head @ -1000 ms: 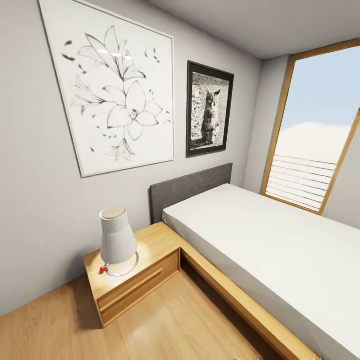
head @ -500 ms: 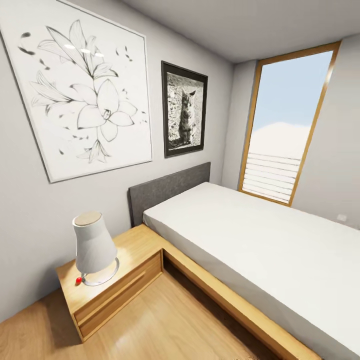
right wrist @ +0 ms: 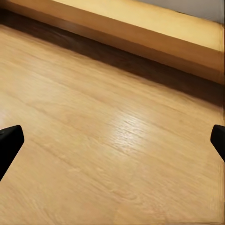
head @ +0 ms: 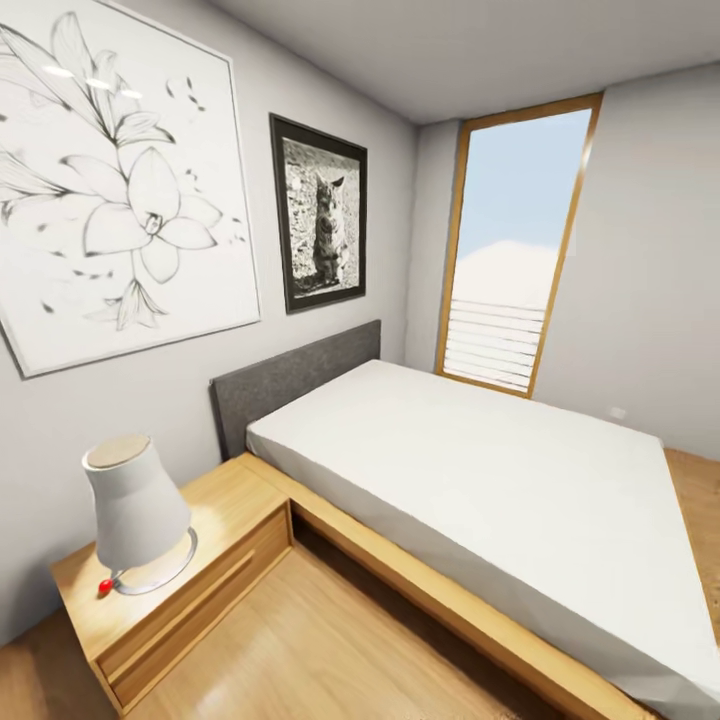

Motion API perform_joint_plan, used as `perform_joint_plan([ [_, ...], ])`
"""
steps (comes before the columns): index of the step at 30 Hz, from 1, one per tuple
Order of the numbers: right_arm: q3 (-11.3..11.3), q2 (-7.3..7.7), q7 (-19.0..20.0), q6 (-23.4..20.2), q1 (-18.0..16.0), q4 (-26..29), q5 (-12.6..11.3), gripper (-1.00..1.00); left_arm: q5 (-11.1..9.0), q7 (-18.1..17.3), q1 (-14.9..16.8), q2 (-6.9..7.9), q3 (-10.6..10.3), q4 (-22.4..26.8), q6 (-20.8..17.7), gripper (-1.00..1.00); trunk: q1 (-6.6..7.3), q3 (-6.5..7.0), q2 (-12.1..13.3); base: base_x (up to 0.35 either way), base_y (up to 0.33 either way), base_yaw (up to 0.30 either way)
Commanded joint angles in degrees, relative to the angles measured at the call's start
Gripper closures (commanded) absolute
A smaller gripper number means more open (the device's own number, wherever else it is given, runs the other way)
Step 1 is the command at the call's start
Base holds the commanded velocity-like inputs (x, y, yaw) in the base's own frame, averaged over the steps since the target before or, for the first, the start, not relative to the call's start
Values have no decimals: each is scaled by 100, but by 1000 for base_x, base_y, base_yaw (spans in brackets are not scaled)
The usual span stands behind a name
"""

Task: In the bedroom, organize the workspace by keeping the computer under the desk, ensuring the monitor is on the desk, placing the keyboard on the desk next to the monitor, placing the mouse on the desk next to the keyboard, moving the folder from the swivel chair onto the desk next to the mouse, stacking the notebook on top of the folder with the pen on top of the notebook, and positioning the swivel chair next to the desk.

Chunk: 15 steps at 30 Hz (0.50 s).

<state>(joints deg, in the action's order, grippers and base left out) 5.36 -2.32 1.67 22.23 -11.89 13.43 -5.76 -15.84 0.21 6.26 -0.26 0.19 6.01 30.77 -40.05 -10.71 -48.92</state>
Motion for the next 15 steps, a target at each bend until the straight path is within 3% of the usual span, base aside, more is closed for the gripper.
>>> perform_joint_plan([
  [1, 18, -4, 18, 19, -6, -6, -37, -100, -10, 1, 1, 0, -1, -1, 17, -100, -1, -12, -6, 0, 0, -274],
  [15, 18, -11, 23, 18, -6, -15, -31, -100, -15, 5, 4, 0, -1, -2, 17, -100, -1, -67, -6, 0, 0, -274],
])
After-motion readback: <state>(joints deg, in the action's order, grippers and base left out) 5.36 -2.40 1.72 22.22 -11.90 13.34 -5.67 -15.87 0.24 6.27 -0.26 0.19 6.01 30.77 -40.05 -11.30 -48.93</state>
